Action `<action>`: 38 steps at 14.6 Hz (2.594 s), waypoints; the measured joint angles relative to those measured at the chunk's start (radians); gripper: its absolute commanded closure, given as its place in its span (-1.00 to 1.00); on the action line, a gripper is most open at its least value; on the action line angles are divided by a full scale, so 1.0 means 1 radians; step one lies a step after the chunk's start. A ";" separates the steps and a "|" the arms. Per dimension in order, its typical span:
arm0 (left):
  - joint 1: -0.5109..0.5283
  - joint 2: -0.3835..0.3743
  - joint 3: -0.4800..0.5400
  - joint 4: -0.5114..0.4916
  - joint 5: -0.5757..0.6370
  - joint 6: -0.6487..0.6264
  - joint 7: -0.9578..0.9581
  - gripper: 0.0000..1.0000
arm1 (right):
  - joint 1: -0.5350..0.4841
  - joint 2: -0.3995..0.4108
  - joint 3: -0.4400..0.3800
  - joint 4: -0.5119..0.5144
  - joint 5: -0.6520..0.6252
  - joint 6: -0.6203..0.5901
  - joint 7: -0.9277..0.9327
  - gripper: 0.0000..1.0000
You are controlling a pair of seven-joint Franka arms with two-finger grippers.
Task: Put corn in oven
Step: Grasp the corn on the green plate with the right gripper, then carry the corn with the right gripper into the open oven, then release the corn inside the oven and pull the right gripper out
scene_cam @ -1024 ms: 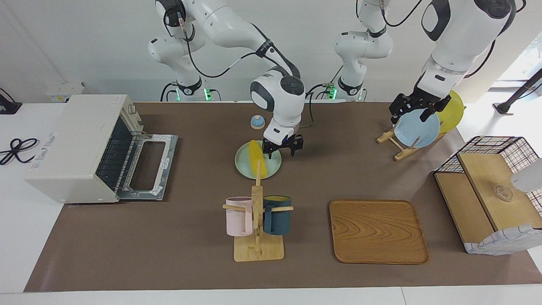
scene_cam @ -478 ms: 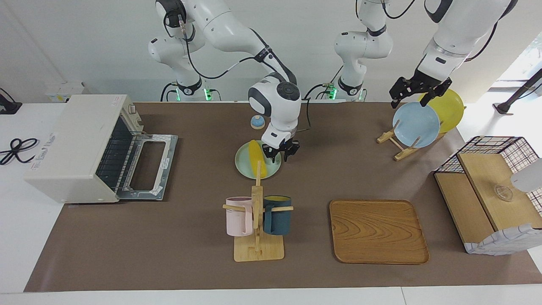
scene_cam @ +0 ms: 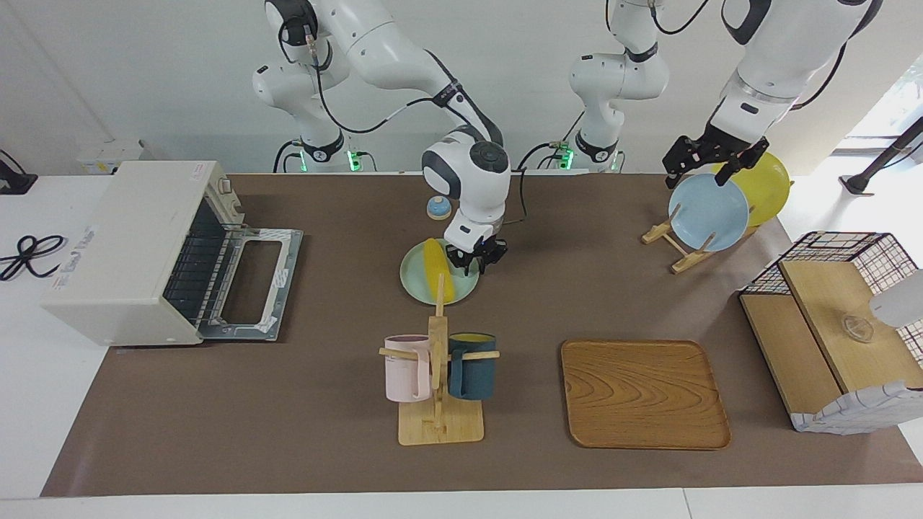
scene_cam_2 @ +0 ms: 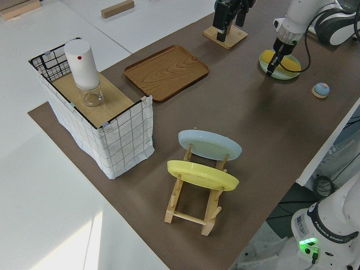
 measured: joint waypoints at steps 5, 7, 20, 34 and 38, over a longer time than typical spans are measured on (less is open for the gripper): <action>0.006 0.015 -0.004 0.008 0.000 0.005 0.011 -1.00 | -0.006 -0.024 -0.002 0.062 -0.074 -0.134 -0.010 1.00; 0.006 0.014 -0.004 0.016 0.000 0.005 0.016 -1.00 | -0.018 -0.026 -0.004 0.130 -0.148 -0.263 -0.040 1.00; 0.007 0.010 -0.004 0.018 0.000 0.009 0.019 -1.00 | -0.545 -0.244 -0.015 -0.041 -0.177 -0.417 -0.570 1.00; 0.007 0.065 -0.005 0.117 -0.006 -0.030 0.020 -1.00 | -0.765 -0.403 -0.013 -0.285 -0.177 -0.285 -0.786 1.00; 0.007 0.066 -0.006 0.115 -0.006 -0.030 0.020 -1.00 | -0.768 -0.412 -0.012 -0.303 -0.162 -0.274 -0.788 0.62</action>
